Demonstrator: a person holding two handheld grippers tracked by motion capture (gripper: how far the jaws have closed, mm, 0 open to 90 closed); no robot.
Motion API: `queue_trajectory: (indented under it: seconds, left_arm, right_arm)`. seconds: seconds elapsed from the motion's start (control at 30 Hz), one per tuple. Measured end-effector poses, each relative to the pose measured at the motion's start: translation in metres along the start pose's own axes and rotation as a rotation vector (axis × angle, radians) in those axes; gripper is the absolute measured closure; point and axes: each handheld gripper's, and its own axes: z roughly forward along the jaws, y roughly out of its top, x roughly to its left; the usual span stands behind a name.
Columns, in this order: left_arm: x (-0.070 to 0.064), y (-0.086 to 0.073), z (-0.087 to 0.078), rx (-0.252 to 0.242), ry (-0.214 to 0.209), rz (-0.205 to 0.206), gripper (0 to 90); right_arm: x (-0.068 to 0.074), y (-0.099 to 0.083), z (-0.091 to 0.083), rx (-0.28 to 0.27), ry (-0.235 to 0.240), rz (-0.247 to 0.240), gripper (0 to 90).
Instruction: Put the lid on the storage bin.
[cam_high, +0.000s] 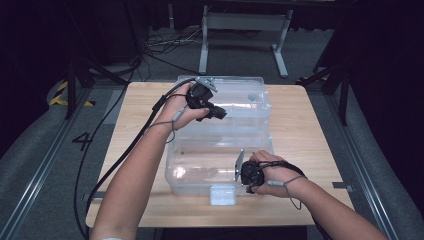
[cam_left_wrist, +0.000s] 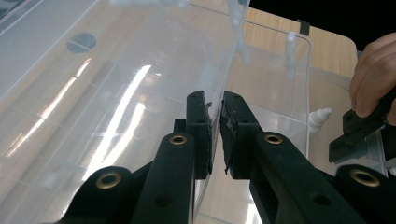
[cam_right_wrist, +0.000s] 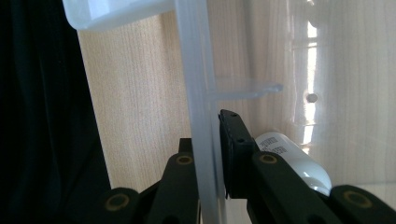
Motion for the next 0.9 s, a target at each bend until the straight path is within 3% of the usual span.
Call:
queue_trajectory:
  seconds: [0.9]
  left_arm:
    - [-0.032, -0.001, -0.012, 0.014, 0.004, 0.080, 84.4]
  right_arm:
    - [0.000, 0.001, 0.000, 0.007, -0.004, -0.010, 85.9]
